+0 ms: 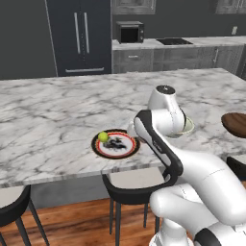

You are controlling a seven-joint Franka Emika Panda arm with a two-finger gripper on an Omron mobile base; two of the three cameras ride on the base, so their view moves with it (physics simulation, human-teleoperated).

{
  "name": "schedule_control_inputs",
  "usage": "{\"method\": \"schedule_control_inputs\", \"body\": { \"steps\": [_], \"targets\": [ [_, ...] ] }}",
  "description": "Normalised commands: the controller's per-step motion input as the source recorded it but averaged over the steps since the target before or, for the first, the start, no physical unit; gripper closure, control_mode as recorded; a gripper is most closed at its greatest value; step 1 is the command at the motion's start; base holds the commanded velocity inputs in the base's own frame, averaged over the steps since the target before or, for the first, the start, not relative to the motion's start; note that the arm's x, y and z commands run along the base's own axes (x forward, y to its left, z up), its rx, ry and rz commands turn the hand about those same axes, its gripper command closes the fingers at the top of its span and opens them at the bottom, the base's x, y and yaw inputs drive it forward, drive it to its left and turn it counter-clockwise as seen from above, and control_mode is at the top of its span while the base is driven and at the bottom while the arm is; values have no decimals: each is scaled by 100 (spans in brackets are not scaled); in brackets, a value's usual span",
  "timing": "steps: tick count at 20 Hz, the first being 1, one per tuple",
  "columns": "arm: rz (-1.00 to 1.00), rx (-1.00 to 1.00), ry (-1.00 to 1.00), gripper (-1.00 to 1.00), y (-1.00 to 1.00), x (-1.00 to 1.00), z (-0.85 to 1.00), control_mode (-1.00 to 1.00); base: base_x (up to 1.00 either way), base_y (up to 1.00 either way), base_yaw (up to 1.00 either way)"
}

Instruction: Take the fruits from the plate on the dining counter and place two fruits in each bowl.

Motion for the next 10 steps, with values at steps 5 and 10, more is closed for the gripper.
{"method": "schedule_control_inputs", "body": {
  "steps": [5, 10],
  "targets": [
    [0, 0, 0, 100, 0, 0, 0, -100, 0, 0, 0],
    [0, 0, 0, 100, 0, 0, 0, 100, -15, -22, 0]
  ]
}}
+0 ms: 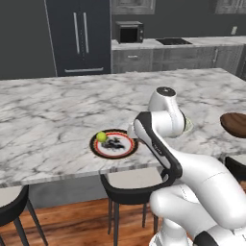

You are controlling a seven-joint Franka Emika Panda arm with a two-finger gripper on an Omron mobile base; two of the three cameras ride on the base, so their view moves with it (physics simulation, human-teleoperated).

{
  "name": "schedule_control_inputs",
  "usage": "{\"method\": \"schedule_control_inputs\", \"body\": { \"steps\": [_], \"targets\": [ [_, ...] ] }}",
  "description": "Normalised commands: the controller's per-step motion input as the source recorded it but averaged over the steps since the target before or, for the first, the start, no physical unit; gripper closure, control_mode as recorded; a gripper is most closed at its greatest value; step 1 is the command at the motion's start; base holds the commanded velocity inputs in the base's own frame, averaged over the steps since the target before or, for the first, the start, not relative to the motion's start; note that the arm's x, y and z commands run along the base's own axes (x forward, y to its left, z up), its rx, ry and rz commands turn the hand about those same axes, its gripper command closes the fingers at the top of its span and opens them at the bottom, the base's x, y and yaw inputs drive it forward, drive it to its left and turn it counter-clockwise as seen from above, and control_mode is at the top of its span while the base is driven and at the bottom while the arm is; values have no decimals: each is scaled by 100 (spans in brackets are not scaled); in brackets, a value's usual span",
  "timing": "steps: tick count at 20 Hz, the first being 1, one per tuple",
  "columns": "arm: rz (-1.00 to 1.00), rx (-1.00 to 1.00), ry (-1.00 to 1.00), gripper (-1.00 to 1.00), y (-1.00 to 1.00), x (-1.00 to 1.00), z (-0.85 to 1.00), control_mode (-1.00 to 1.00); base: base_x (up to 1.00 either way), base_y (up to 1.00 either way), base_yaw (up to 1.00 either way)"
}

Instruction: Take the fruits from the plate on the dining counter and place two fruits in each bowl.

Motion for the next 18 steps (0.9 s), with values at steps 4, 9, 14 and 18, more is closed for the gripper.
{"method": "schedule_control_inputs", "body": {
  "steps": [4, 9, 14, 18],
  "targets": [
    [0, 0, 0, 100, 0, 0, 0, 100, -34, -95, -15],
    [0, 0, 0, 100, 0, 0, 0, 100, 0, -100, -26],
    [0, 0, 0, 100, 0, 0, 0, 100, 0, -100, -27],
    [0, 0, 0, 100, 0, 0, 0, 100, 13, -100, -23]
  ]
}}
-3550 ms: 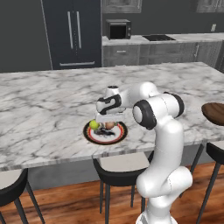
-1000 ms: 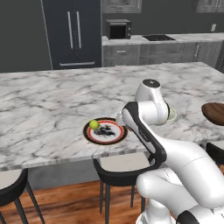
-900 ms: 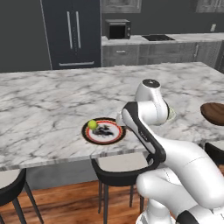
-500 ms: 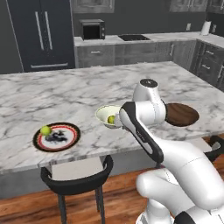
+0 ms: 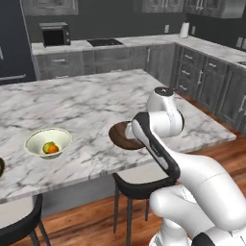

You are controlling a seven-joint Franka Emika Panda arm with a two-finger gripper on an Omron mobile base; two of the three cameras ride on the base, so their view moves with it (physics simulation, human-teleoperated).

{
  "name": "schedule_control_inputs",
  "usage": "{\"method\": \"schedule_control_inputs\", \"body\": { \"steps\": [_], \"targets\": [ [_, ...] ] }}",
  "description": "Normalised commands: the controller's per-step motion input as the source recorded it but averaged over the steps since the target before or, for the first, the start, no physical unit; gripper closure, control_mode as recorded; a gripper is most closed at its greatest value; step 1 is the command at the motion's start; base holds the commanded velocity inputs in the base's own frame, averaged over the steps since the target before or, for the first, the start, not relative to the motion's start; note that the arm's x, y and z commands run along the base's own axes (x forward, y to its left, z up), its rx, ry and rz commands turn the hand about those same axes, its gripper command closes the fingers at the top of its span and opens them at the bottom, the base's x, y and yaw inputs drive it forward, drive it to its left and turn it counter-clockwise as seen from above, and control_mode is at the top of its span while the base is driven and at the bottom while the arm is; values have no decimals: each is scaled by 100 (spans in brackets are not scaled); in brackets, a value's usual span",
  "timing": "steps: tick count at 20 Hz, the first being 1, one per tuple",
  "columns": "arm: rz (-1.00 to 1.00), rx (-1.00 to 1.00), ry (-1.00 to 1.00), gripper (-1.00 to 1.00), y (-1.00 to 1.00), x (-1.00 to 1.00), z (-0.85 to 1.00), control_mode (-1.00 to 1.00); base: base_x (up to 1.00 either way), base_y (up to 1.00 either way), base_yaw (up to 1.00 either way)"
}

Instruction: Take the fruits from the plate on the dining counter and place two fruits in each bowl.

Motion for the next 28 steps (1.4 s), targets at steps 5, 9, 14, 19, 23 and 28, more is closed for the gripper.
{"method": "schedule_control_inputs", "body": {
  "steps": [5, 9, 14, 19, 23, 28],
  "targets": [
    [0, 0, 0, 100, 0, 0, 0, 100, 81, -48, 15],
    [0, 0, 0, 100, 0, 0, 0, 100, 60, -7, 9],
    [0, 0, 0, 100, 0, 0, 0, 100, 0, 0, 1],
    [0, 0, 0, 100, 1, 13, -1, -100, 1, 0, 0],
    [0, 2, 0, 100, 8, 99, -18, -100, 0, 0, 0],
    [0, 3, 0, 100, 7, 100, -31, -100, 0, 0, 0]
  ]
}}
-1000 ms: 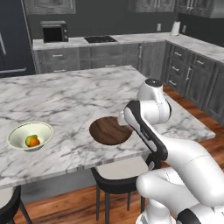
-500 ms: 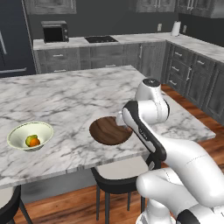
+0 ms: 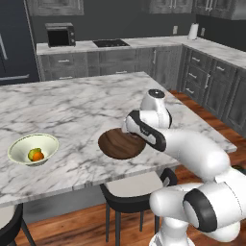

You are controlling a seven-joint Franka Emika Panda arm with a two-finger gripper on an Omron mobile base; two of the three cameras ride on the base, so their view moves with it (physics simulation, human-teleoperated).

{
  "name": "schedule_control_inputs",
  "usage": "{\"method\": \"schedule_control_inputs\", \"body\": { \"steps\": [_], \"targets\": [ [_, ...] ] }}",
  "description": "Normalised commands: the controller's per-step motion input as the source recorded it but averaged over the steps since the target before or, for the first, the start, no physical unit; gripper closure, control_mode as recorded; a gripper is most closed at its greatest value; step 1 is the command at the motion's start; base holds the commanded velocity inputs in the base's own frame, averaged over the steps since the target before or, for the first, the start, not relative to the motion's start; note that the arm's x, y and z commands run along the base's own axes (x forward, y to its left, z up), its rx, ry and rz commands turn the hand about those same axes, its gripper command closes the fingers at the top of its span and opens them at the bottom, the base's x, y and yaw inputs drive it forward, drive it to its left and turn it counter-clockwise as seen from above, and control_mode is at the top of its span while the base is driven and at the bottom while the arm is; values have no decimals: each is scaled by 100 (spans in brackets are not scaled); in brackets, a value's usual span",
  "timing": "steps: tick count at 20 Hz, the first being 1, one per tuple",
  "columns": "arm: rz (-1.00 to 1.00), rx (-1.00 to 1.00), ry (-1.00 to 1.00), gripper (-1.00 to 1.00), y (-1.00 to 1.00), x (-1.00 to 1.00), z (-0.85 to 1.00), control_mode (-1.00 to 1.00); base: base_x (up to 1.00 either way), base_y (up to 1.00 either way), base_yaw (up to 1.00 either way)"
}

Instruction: Take the fruits from the plate on the dining counter and place two fruits in each bowl.

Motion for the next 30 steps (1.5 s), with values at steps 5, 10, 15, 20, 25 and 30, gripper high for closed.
{"method": "schedule_control_inputs", "body": {
  "steps": [5, 10, 15, 20, 25, 30],
  "targets": [
    [-3, -4, 4, 100, 24, 41, -21, -100, 0, 0, 0],
    [-18, -3, 24, 100, 9, 3, -14, -100, 0, 0, 0],
    [-3, 0, 33, 100, 0, 21, -45, -100, 0, 0, 0],
    [0, 0, 15, 100, 17, 19, -21, -100, 0, 0, 0],
    [0, 0, 4, 100, 25, 42, -2, -100, 0, 0, 0],
    [0, 0, 10, 100, 9, 26, -45, -100, 0, 0, 0]
  ]
}}
